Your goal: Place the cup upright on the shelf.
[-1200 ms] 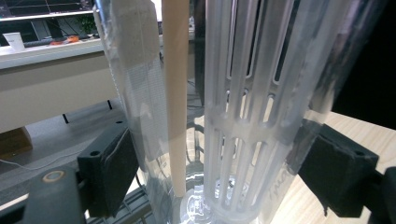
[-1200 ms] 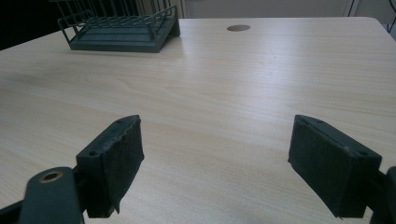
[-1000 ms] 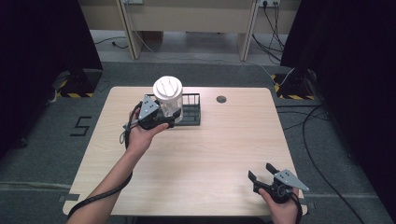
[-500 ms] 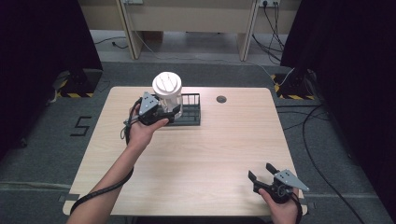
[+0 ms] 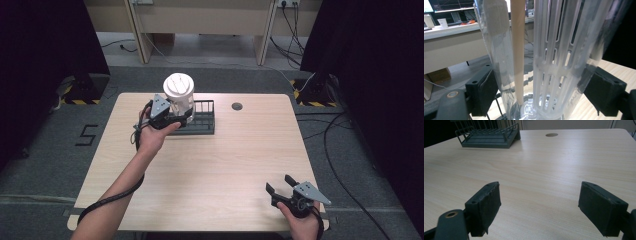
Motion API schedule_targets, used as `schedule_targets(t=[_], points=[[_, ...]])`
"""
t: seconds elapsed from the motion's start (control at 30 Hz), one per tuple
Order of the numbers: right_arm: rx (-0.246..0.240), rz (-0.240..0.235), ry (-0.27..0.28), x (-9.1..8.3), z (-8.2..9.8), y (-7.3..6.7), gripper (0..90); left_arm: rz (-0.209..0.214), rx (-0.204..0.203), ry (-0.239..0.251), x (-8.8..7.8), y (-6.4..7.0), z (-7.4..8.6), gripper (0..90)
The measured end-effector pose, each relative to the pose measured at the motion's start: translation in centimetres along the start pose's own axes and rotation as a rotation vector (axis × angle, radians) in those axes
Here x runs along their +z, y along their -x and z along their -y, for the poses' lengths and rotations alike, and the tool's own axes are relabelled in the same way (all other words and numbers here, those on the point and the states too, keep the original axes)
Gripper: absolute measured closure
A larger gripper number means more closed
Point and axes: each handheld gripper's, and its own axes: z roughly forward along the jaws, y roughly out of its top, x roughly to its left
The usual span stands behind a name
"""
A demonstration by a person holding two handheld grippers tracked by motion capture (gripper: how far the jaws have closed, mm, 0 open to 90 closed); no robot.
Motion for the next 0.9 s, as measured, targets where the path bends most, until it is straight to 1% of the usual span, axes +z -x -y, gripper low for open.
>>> schedule_targets(t=[0.23, 0.27, 0.57, 0.67, 0.7, 0.9], points=[[-0.004, -0.001, 0.0, 0.0, 0.0, 0.0, 18.4, -0.014, -0.008, -0.004, 0.6, -0.4, 0.0, 18.0], [0.003, -0.001, -0.002, 0.0, 0.0, 0.0, 18.4, -0.017, -0.008, -0.004, 0.6, -0.5, 0.0, 18.0], [-0.007, 0.0, -0.002, 0.0, 0.0, 0.1, 18.5, -0.035, -0.003, -0.009, 1.5, -0.8, -0.1, 18.0], [-0.005, -0.002, -0.003, 0.0, 0.0, 0.1, 18.5, -0.039, -0.002, -0.011, 1.7, -0.9, -0.1, 18.0], [-0.003, -0.003, -0.003, 0.0, 0.0, 0.1, 18.5, -0.048, 0.0, -0.011, 1.9, -1.0, -0.1, 18.0], [0.004, -0.005, -0.004, 0.0, 0.0, 0.1, 18.5, -0.061, -0.006, -0.024, 2.7, -1.2, 0.1, 18.0]])
